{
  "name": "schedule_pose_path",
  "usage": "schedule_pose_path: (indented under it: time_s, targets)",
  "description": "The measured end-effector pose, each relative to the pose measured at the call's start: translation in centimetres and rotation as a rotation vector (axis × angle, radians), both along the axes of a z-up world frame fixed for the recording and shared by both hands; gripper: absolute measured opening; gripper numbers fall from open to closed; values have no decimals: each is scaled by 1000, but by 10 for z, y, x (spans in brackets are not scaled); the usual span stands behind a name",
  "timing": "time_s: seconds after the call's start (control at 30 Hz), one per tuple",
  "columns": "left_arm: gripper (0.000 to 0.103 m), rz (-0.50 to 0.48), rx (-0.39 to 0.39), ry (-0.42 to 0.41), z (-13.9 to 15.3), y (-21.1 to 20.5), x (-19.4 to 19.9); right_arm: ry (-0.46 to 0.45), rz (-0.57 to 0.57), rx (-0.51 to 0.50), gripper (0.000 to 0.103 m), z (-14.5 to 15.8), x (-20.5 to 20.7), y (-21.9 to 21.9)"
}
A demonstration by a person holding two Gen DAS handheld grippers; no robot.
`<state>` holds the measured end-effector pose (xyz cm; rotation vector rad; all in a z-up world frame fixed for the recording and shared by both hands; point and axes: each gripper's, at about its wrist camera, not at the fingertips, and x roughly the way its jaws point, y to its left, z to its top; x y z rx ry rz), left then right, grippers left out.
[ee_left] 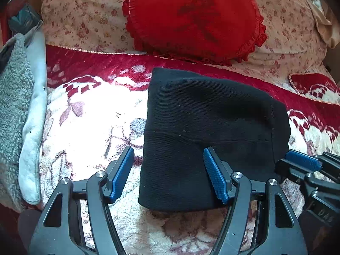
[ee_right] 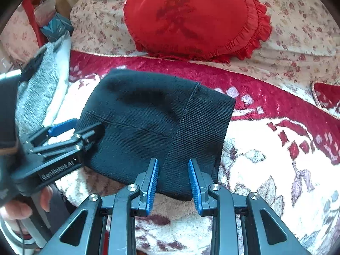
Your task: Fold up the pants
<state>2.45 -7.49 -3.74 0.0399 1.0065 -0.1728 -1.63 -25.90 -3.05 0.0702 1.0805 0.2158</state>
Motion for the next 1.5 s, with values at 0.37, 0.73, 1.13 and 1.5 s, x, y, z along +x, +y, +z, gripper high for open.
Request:
schedule_pose_path:
  time_s: [0.37, 0.73, 1.13, 1.5]
  targets:
    - [73, 13, -23, 17, -8, 0, -4, 3, -40, 47, 28, -13, -5, -8]
    - [73, 18, -116, 54, 2, 28, 6, -24, -121, 139, 44, 0, -11, -44]
    - [73, 17, -199, 103, -7, 32, 26, 22, -161, 426, 51, -37, 15, -64]
    - [84, 11, -249, 120, -18, 28, 45, 12, -116, 474, 58, -52, 27, -55]
